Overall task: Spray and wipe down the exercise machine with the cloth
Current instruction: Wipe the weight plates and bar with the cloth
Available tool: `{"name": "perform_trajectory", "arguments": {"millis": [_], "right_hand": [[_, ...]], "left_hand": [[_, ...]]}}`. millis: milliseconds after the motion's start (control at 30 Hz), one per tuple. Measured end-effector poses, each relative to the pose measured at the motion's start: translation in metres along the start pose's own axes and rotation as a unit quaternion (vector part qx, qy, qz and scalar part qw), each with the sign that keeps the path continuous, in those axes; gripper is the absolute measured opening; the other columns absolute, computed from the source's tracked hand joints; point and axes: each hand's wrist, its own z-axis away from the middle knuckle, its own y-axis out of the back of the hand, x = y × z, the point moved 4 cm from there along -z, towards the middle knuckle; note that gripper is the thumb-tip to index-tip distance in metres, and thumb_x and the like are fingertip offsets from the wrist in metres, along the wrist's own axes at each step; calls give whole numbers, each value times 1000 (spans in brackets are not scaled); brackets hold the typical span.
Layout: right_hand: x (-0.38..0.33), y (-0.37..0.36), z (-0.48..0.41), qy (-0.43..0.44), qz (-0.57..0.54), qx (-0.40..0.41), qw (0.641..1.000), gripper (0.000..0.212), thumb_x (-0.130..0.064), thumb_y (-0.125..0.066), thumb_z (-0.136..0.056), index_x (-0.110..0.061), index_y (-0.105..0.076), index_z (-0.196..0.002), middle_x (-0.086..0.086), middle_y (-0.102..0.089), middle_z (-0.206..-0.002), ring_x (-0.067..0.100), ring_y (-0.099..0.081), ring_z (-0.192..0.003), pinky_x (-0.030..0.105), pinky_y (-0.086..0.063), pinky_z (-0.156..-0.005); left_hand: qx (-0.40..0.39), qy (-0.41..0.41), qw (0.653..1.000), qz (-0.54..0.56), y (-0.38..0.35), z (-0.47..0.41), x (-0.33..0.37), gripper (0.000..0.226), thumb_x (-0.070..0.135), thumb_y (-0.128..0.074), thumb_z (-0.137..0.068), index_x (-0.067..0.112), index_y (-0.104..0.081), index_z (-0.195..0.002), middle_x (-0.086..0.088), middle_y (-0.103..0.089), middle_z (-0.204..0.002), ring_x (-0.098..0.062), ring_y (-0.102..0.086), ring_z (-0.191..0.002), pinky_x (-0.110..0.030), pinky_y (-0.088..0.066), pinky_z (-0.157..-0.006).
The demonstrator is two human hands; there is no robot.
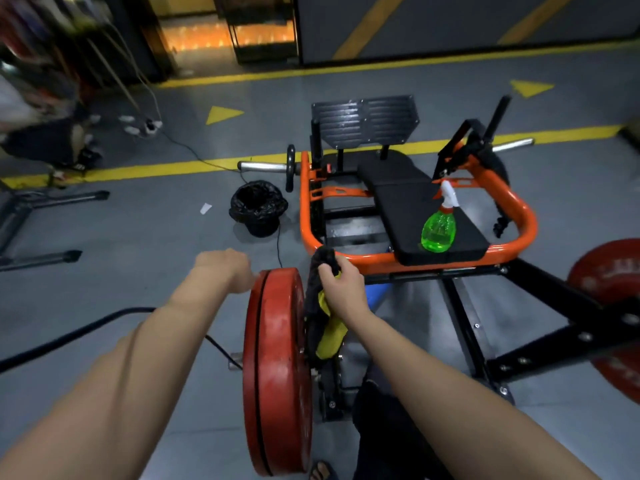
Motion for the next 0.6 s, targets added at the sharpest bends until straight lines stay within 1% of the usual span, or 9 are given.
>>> {"name": "perform_trajectory", "arguments": {"millis": [100,167,200,267,300,367,433,500,600], "right_hand": [[-25,33,5,14,8,30,999,17,-37,-54,-91,-22,-61,-89,2,-66,-85,28,-60,-89,41,-43,-72],[-45,64,16,30,14,63,997,15,-35,-55,-91,-21,-58,-84,0,-64,-82,31,-61,-91,41,-44,-75],[-52,78,20,40,17,71,997,16,-36,-55,-91,-22,-61,-89,2,-66,-89,33,-61,-97,41,-45,-80],[-63,111,25,34,11,87,996,31,-35,-54,-96,-15,-66,-117,11,-69,-116,33,-58,-116,40,-45,-93],[-65,123,26,31,6,95,995,38,-33,-54,-98,-10,-62,-128,14,-66,-127,32,-56,-123,39,-44,-98],[-63,152,28,31,-5,114,993,47,-33,-53,-100,-8,-56,-140,14,-61,-137,29,-54,-128,37,-43,-102],[-63,177,30,25,-14,139,990,44,-33,-53,-100,-8,-58,-136,13,-65,-126,29,-58,-118,41,-46,-100],[-59,204,26,23,-25,160,986,31,-35,-53,-97,-14,-65,-117,4,-66,-96,26,-61,-92,47,-51,-89],[-42,238,10,18,-36,182,982,18,-37,-53,-92,-22,-63,-89,-4,-62,-78,21,-62,-80,43,-50,-77]], "left_hand": [[-3,-30,999,-14,40,7,11,57,56,-38,-105,17,-52,-145,-9,-52,-146,-31,-53,-131,-44,-44,-108],[27,-77,997,-6,76,13,34,56,55,-40,-105,16,-53,-144,-10,-53,-146,-32,-52,-132,-41,-42,-109],[43,-100,994,-5,93,14,46,55,55,-41,-105,16,-55,-143,-11,-54,-146,-32,-53,-132,-40,-43,-107],[82,-146,986,-14,126,17,80,52,54,-43,-104,17,-59,-137,-11,-58,-143,-32,-55,-128,-42,-46,-105],[95,-167,981,-14,139,21,95,50,53,-44,-104,17,-60,-135,-12,-59,-142,-33,-55,-128,-42,-47,-105],[111,-225,968,-6,159,31,136,47,49,-46,-105,18,-61,-136,-11,-60,-142,-32,-55,-129,-37,-45,-104],[100,-287,952,20,169,49,176,43,47,-47,-106,21,-62,-137,-7,-61,-142,-28,-55,-130,-33,-42,-102],[91,-331,939,40,176,58,212,42,47,-49,-106,25,-61,-139,-1,-61,-142,-23,-55,-131,-31,-42,-103],[74,-378,918,94,175,52,258,37,39,-47,-107,25,-60,-138,-1,-62,-141,-22,-56,-128,-34,-44,-106]]}}
